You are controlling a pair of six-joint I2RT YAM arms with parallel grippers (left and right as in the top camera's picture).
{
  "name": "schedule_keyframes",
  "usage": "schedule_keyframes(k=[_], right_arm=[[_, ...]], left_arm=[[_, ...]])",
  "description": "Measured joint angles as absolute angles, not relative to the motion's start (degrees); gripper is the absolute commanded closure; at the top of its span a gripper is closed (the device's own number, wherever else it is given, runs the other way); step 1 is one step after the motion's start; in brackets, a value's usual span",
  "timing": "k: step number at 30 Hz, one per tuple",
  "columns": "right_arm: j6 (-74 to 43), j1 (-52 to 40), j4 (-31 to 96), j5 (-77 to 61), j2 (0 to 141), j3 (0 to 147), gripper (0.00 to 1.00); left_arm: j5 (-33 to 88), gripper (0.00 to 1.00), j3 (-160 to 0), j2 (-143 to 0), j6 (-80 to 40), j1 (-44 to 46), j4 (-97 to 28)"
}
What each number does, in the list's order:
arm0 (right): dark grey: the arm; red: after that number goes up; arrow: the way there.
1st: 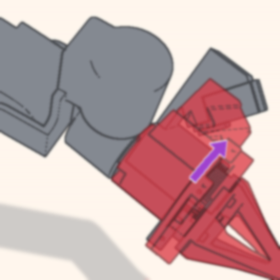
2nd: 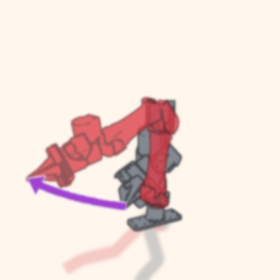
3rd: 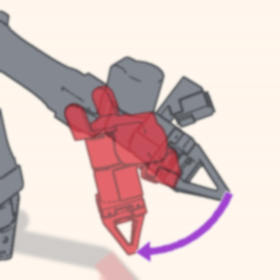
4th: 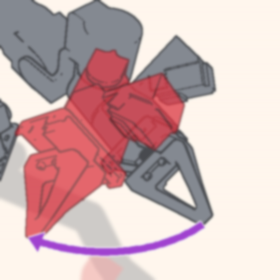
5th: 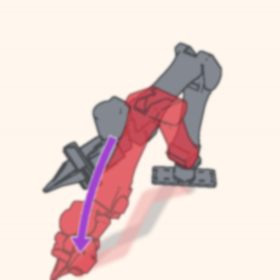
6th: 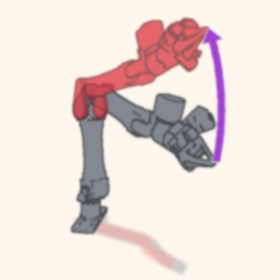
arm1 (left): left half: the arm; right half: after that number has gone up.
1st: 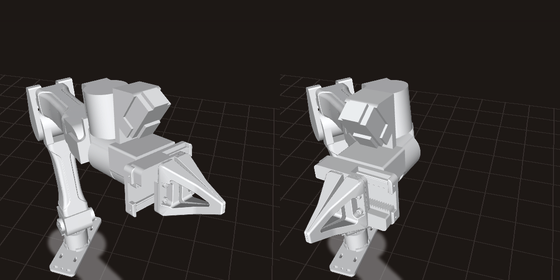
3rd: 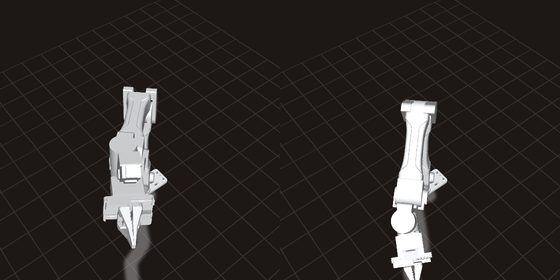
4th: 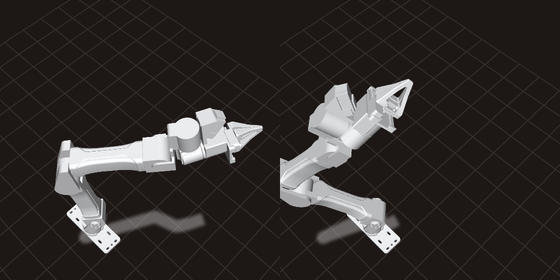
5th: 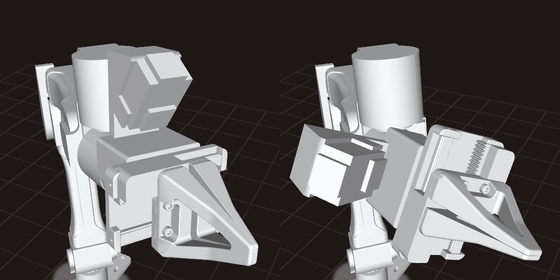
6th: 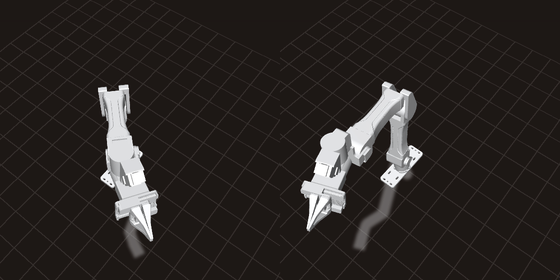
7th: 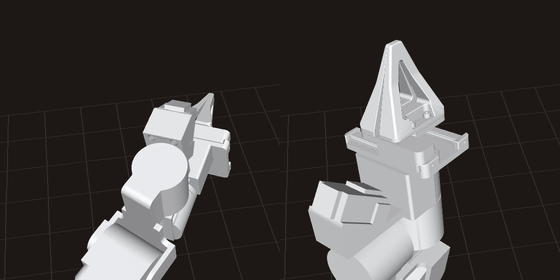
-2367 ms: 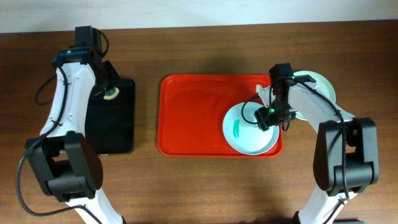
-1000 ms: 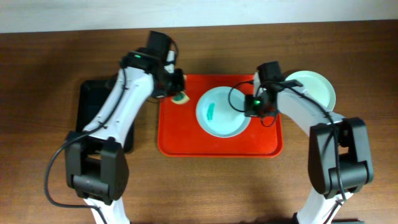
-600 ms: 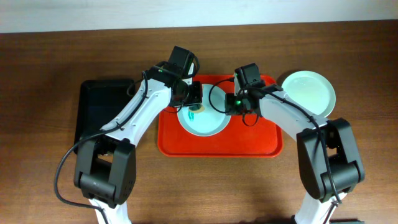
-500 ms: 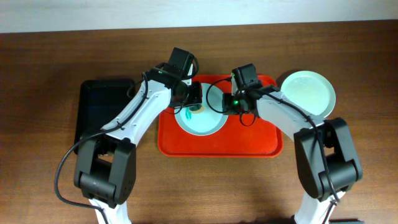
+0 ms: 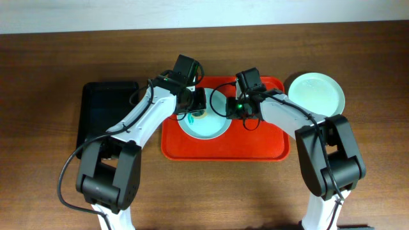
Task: Clean dirty plates on tray and stack at the side
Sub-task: 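Scrub the light-blue plate with the sponge in the left gripper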
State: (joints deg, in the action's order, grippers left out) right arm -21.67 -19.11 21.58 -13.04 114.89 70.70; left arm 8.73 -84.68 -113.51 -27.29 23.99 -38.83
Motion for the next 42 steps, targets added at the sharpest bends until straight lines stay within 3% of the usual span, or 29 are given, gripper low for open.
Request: schedule_keyframes(k=[12,20,24,27,34,42], right_arm=[[-22.11,-19.11,21.37,-13.45,114.98,70.72,0.95],[-22.06,-19.11,21.37,-13.63,115.02,70.72,0.95],[-22.06,-19.35,21.30,-14.50,115.15,70.81,0.95],[-22.09,-19.33,21.30,-14.55,115.15,70.83,0.95],[-22.11,-19.33,21.32,-14.55,115.15,70.83,0.95],[-22.04,-19.33,21.37,-14.76,115.26,70.91,0.94]], left_arm=[[10.87,1.00,-84.66,-121.78,-27.29,23.99,-33.56],[-5.91,1.00,-87.29,-121.82,-25.23,23.22,-42.17],[-8.56,1.00,-90.59,-122.65,-24.12,22.68,-46.96],[-4.40,1.00,-94.39,-123.35,-23.53,21.93,-49.50],[17.41,1.00,-95.61,-123.39,-23.14,21.74,-50.33],[12.21,1.00,-90.48,-124.07,-23.11,23.62,-51.24]])
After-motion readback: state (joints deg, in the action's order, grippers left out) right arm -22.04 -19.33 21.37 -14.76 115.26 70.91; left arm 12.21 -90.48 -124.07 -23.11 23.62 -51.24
